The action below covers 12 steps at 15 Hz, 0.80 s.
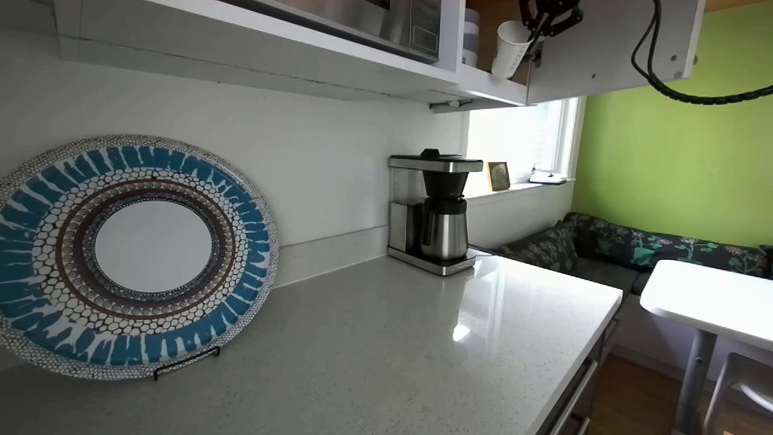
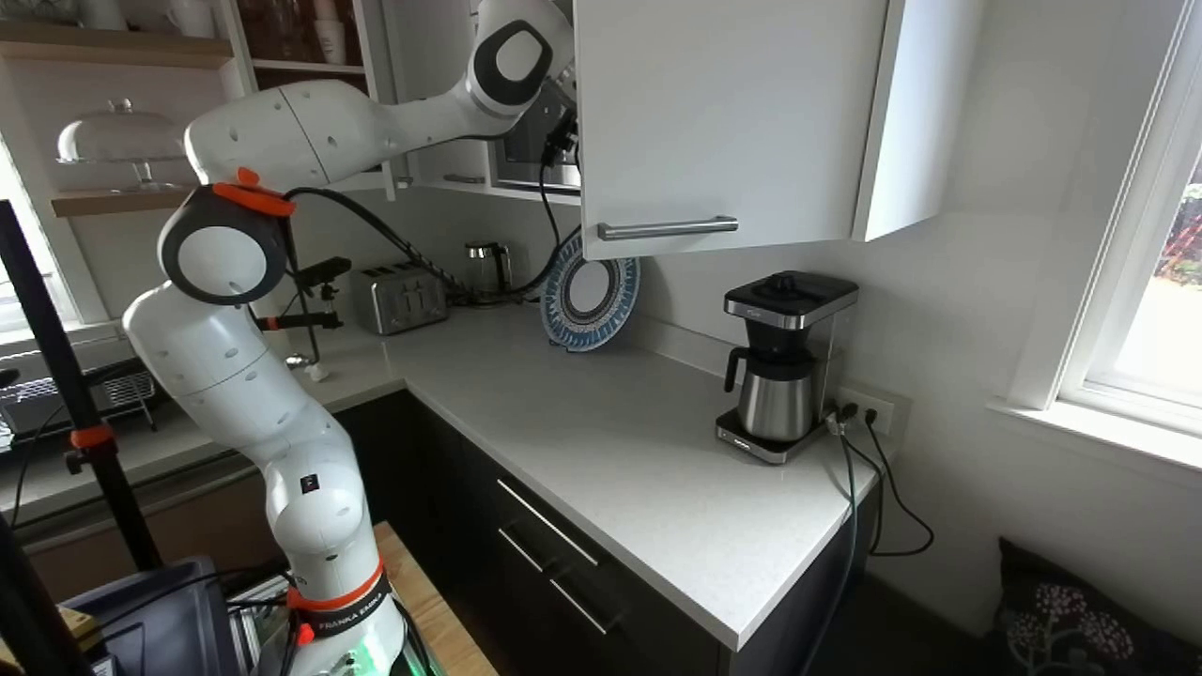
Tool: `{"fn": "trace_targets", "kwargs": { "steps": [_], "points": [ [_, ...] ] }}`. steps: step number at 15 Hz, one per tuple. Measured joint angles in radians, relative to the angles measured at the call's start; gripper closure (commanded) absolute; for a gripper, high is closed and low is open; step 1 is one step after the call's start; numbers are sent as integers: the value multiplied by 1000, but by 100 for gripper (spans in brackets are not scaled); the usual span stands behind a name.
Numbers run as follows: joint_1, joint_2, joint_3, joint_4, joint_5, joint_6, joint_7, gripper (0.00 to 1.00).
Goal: Pick up the paper cup and put it on the bottom shelf of the open cabinet
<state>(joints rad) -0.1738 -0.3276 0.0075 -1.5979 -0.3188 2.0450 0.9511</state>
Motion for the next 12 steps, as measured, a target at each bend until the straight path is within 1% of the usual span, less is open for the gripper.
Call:
{"fn": "trace_targets", "kwargs": {
  "steps": [2,5,7,12],
  "points": [
    [0,2,-12,43,8,0,-2,99],
    [0,21,-41,103,80,-12,-1,99],
    [-1,48,-59,142,128,-14,6,99],
    [-2,137,-88,252,194,-27,66,99]
  ]
}}
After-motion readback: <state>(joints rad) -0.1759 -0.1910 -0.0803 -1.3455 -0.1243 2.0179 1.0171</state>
